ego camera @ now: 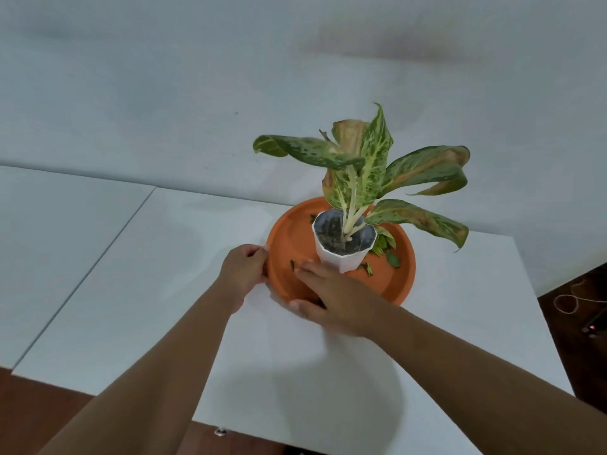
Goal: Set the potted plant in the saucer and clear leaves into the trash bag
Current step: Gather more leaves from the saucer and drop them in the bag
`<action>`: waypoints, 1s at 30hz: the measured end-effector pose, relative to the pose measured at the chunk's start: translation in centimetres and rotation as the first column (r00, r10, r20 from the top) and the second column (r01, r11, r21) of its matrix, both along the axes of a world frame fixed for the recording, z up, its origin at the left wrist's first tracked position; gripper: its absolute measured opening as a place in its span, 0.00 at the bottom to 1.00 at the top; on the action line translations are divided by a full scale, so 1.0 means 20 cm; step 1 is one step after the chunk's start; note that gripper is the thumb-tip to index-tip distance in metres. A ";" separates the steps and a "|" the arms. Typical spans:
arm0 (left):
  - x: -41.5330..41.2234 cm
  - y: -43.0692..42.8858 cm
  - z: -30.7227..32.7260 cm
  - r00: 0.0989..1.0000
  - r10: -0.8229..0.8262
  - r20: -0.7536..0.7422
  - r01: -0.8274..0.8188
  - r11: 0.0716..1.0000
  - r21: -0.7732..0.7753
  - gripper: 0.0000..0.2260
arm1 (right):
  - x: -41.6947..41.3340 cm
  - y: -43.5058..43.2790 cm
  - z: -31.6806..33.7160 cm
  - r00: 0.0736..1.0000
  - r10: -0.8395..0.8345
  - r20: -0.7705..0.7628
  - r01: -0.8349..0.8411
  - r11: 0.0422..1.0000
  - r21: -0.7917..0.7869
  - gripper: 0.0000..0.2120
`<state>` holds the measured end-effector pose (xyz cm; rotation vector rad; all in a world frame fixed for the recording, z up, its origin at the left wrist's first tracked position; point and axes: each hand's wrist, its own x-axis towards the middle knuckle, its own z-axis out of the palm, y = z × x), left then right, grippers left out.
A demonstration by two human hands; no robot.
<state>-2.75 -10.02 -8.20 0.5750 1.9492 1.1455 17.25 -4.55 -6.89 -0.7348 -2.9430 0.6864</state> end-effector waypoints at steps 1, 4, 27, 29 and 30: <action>0.02 -0.03 -0.01 0.999 0.030 0.044 -0.030 0.999 0.014 0.13 | -0.06 0.01 0.00 1.000 -0.018 -0.010 0.017 1.000 -0.023 0.34; 0.07 -0.11 -0.03 0.983 0.078 0.167 -0.090 0.994 0.064 0.12 | -0.17 0.04 -0.02 0.999 -0.050 0.018 0.051 0.997 -0.055 0.34; 0.14 -0.09 0.04 0.974 0.227 -0.010 -0.227 0.974 0.009 0.12 | 0.25 0.10 -0.04 0.960 0.265 0.085 -0.274 0.955 0.117 0.34; 0.22 -0.14 0.01 0.958 0.281 0.051 -0.283 0.959 0.024 0.13 | 0.21 0.12 -0.05 0.960 0.255 0.118 -0.268 0.958 0.106 0.35; 0.25 -0.17 -0.01 0.953 0.294 0.074 -0.297 0.954 0.030 0.13 | 0.20 0.13 -0.05 0.956 0.260 0.137 -0.274 0.957 0.099 0.36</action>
